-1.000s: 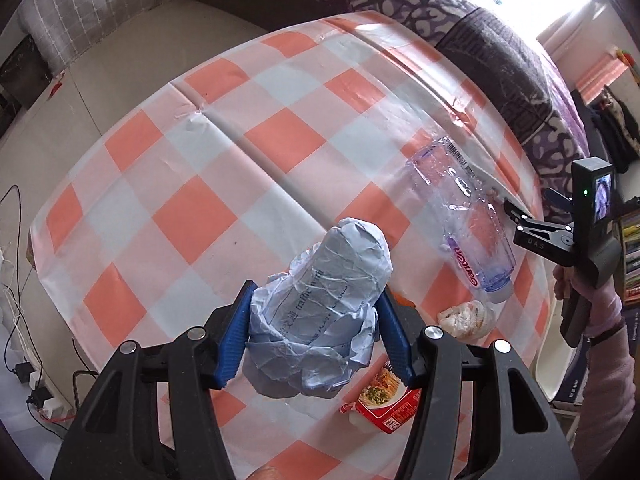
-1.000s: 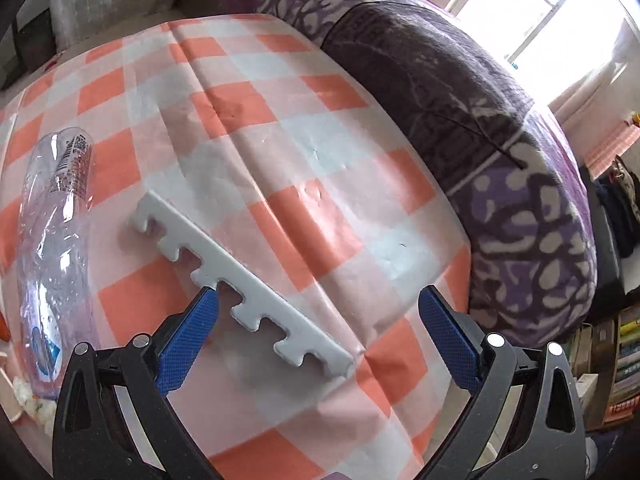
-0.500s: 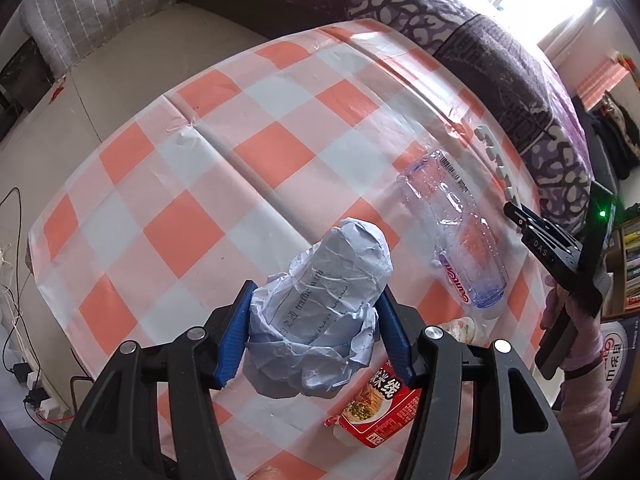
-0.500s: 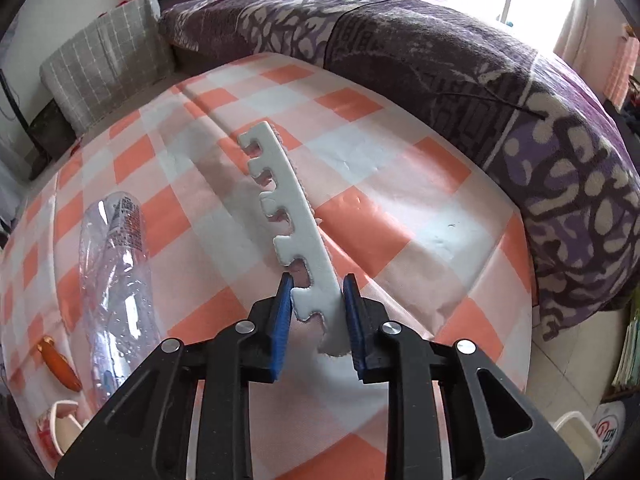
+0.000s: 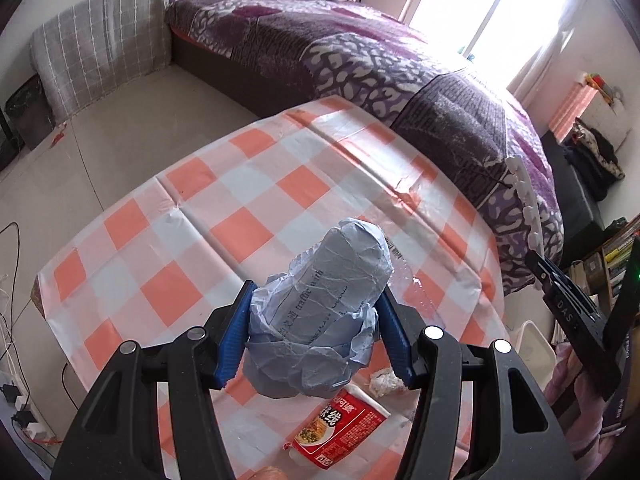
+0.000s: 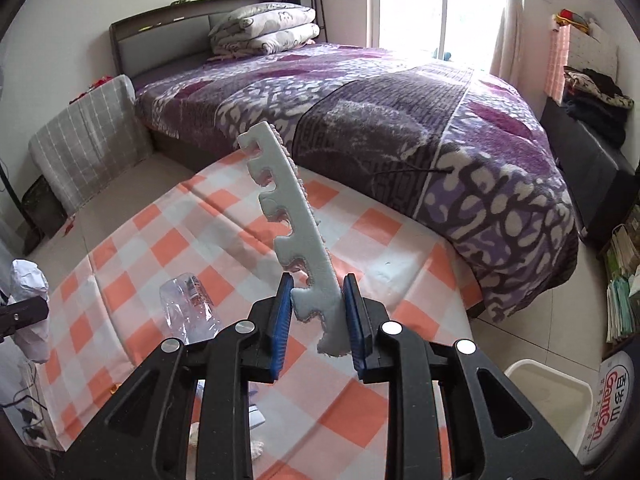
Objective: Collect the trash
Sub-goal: 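Carry both to the bin and open the right tool to drop the foam strip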
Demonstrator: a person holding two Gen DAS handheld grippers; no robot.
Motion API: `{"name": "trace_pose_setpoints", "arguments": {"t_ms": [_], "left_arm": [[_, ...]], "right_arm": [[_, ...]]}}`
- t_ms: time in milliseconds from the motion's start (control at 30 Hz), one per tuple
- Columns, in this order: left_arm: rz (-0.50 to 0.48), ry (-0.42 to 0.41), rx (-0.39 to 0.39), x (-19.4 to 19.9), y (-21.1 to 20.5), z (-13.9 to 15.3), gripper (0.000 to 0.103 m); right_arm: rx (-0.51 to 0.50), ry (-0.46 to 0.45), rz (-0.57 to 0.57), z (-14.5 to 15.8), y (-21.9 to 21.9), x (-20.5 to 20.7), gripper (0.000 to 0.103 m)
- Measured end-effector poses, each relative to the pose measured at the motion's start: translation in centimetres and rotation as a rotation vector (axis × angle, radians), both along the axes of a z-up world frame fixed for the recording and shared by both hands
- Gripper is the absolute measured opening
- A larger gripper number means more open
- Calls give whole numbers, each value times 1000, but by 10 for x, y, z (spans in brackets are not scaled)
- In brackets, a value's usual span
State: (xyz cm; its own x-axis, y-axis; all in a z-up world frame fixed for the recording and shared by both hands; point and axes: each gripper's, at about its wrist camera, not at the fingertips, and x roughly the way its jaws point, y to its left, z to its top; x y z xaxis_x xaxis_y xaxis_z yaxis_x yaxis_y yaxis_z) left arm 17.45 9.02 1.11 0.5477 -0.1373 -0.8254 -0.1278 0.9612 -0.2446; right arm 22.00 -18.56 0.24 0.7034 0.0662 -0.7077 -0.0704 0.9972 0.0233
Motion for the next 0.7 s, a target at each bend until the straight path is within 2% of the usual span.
{"name": "trace_pose_setpoints", "arguments": {"t_ms": [133, 300, 533, 700], "left_arm": [[-7, -78, 30, -5, -17, 14, 58], [-27, -149, 54, -9, -37, 23, 58], [-68, -158, 67, -11, -68, 18, 58], [-98, -157, 82, -14, -92, 12, 58]], "right_arm": [[28, -22, -60, 16, -12, -27, 24], [80, -34, -141, 22, -33, -57, 24], [141, -30, -276, 13, -77, -96, 25], [193, -9, -366, 11, -109, -109, 25]]}}
